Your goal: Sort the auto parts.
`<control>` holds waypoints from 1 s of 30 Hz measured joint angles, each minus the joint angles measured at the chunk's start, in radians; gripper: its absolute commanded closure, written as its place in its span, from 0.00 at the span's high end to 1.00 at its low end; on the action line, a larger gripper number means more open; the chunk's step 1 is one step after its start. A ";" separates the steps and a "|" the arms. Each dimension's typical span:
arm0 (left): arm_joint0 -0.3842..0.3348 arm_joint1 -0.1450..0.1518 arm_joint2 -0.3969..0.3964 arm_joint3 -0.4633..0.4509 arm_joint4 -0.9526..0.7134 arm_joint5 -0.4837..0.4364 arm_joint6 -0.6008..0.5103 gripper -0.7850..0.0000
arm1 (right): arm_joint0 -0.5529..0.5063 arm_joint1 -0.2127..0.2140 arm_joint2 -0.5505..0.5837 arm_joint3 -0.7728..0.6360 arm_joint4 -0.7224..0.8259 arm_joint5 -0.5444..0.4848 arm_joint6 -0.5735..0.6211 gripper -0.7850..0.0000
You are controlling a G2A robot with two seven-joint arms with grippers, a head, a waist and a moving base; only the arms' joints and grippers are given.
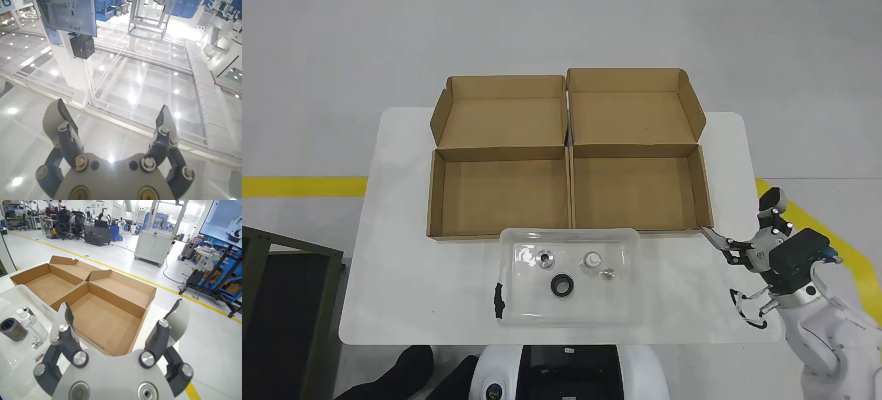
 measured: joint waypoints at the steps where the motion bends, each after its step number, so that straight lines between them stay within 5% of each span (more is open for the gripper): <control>1: 0.000 0.000 0.000 0.000 0.000 0.000 0.000 1.00 | 0.000 0.000 0.000 0.000 0.000 0.000 0.000 1.00; 11: 0.000 0.000 0.000 0.000 0.000 0.000 0.000 1.00 | 0.003 0.001 -0.012 -0.005 -0.008 -0.012 0.020 1.00; 30: 0.000 0.000 0.000 0.000 0.000 0.000 0.000 1.00 | 0.189 0.019 -0.302 0.011 -0.115 -0.294 0.212 1.00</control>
